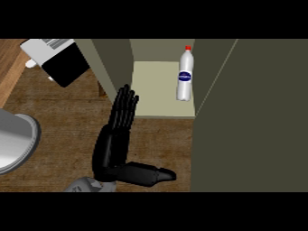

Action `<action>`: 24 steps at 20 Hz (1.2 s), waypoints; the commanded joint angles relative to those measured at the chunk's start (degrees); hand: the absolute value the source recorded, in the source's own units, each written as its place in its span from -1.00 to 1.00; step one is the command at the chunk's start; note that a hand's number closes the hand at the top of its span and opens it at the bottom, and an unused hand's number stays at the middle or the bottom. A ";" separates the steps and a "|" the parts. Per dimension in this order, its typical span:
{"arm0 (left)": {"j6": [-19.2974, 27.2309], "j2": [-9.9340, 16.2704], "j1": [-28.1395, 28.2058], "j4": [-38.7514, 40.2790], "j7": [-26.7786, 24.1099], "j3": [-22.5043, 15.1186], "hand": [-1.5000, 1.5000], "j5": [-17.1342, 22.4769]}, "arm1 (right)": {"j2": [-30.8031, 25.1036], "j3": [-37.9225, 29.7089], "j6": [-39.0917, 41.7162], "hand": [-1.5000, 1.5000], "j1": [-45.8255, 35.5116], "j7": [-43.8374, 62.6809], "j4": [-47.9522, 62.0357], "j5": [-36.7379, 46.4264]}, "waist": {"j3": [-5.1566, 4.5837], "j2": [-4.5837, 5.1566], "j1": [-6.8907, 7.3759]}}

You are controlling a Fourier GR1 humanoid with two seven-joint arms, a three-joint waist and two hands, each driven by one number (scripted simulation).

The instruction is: Pick up the bottled water, place it into the cabinet and close the cabinet

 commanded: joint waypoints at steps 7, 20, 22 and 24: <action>-0.22 7.63 13.38 -13.46 -1.51 -0.41 -1.00 -0.86 | -1.49 12.84 0.28 1.00 1.96 8.68 -13.84 7.22 | -0.07 0.05 -0.30; -4.58 14.12 23.42 -20.21 -5.56 4.81 -1.00 2.33 | 2.29 33.05 -6.49 1.00 -7.01 18.13 -16.23 18.25 | -0.41 -0.38 -0.23; -5.72 15.16 24.89 -22.08 -5.26 5.39 -1.00 3.58 | 3.76 37.17 -7.67 1.00 -9.71 19.71 -14.14 21.41 | -0.41 -0.38 0.12; -6.23 15.87 25.47 -22.04 -5.83 6.68 -1.00 3.93 | 4.33 39.78 -8.30 1.00 -12.00 20.85 -14.37 24.05 | -0.48 -0.47 -0.08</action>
